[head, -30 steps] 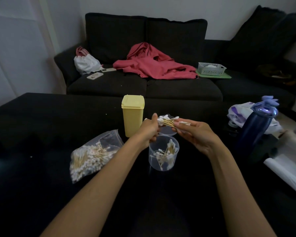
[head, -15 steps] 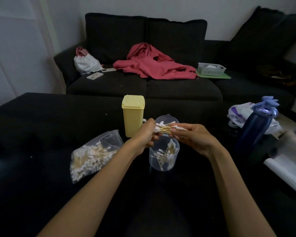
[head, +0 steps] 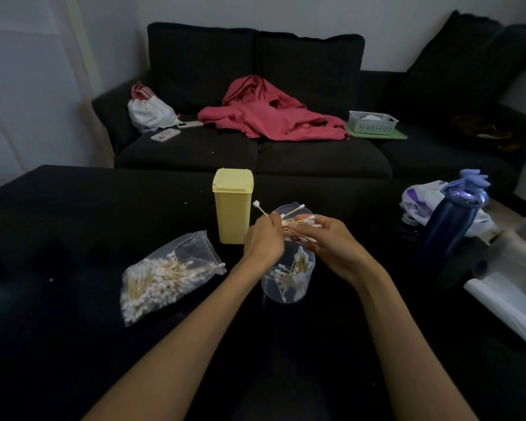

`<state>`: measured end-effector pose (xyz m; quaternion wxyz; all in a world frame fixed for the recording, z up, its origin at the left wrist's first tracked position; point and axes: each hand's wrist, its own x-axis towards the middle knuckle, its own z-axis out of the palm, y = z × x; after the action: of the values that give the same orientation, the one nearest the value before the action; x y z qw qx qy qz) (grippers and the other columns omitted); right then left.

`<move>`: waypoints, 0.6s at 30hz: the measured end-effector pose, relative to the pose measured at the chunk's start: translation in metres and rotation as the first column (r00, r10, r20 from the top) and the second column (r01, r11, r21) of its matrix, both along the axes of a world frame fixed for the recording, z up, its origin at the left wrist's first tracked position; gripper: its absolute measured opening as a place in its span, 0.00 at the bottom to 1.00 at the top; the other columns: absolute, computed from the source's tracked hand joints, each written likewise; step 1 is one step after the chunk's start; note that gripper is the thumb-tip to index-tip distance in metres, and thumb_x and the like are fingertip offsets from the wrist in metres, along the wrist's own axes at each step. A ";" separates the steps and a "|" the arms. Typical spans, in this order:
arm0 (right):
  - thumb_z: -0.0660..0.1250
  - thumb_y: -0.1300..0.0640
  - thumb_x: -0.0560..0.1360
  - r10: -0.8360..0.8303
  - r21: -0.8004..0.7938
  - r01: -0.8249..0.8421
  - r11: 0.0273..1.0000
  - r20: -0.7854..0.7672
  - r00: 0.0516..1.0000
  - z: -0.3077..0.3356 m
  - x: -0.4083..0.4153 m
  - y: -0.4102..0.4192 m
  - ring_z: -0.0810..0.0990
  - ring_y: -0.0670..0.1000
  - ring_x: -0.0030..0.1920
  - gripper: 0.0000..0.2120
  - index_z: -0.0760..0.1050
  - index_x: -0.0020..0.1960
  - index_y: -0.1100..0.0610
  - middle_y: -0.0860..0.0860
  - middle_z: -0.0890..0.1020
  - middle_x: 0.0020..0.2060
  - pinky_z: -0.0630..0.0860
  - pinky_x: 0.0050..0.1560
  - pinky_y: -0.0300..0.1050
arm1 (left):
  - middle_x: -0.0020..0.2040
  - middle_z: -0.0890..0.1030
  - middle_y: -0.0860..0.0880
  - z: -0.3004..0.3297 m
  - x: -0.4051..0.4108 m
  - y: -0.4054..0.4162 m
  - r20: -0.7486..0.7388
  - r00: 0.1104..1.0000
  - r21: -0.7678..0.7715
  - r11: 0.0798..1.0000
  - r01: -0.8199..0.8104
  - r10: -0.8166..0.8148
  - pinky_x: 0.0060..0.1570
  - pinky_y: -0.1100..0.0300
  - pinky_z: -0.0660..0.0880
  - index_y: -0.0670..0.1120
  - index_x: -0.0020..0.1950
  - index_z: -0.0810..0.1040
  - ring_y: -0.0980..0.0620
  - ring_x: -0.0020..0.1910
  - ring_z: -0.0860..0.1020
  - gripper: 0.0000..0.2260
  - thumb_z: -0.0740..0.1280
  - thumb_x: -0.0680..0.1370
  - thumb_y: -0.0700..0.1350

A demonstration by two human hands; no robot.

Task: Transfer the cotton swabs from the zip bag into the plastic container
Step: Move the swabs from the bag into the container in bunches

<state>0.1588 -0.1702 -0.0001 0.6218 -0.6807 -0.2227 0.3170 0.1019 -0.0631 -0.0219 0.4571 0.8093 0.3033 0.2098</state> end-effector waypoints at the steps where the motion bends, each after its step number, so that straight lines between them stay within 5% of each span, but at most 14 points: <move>1: 0.69 0.51 0.73 -0.040 -0.010 0.040 0.999 0.040 0.998 -0.003 -0.001 0.004 0.81 0.50 0.50 0.08 0.76 0.49 0.54 0.54 0.82 0.49 0.78 0.52 0.43 | 0.35 0.73 0.47 0.000 0.000 -0.001 0.012 1.000 -0.007 1.000 0.003 -0.003 0.36 0.57 0.66 0.43 0.42 0.72 0.52 0.34 0.71 0.19 0.48 0.84 0.48; 4: 0.61 0.38 0.75 -0.258 0.001 0.261 0.965 0.140 0.956 -0.010 -0.004 0.016 0.82 0.49 0.46 0.23 0.75 0.52 0.58 0.53 0.82 0.45 0.78 0.47 0.44 | 0.37 0.77 0.45 -0.001 -0.001 -0.006 0.050 0.998 -0.008 0.999 0.033 -0.032 0.39 0.53 0.70 0.45 0.41 0.72 0.49 0.36 0.75 0.18 0.49 0.84 0.48; 8: 0.53 0.45 0.81 -0.434 0.062 0.429 0.901 0.133 0.891 -0.012 -0.004 0.022 0.79 0.45 0.39 0.15 0.69 0.54 0.56 0.50 0.78 0.42 0.71 0.34 0.38 | 0.35 0.75 0.50 0.000 -0.005 -0.015 0.112 0.992 0.017 0.999 0.048 -0.050 0.33 0.61 0.67 0.48 0.40 0.70 0.55 0.32 0.73 0.16 0.50 0.84 0.47; 13: 0.54 0.52 0.82 -0.431 0.125 0.414 0.902 0.187 0.883 -0.016 -0.002 0.021 0.77 0.44 0.41 0.07 0.64 0.58 0.51 0.47 0.74 0.44 0.72 0.32 0.34 | 0.38 0.77 0.49 -0.001 -0.009 -0.015 0.147 0.987 -0.033 0.997 0.069 -0.063 0.37 0.58 0.70 0.48 0.43 0.71 0.53 0.35 0.75 0.15 0.50 0.84 0.49; 18: 0.52 0.50 0.82 -0.301 0.163 0.261 0.952 0.317 0.899 -0.027 -0.001 0.021 0.82 0.45 0.43 0.16 0.77 0.52 0.53 0.51 0.82 0.45 0.75 0.36 0.34 | 0.38 0.76 0.50 -0.002 -0.012 -0.010 0.106 0.993 -0.053 0.997 0.051 -0.046 0.35 0.62 0.70 0.48 0.46 0.72 0.55 0.35 0.75 0.14 0.50 0.84 0.49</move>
<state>0.1576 -0.1489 -0.0276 0.6519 -0.7126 -0.2436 0.0889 0.0899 -0.0732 -0.0243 0.4998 0.7913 0.2648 0.2324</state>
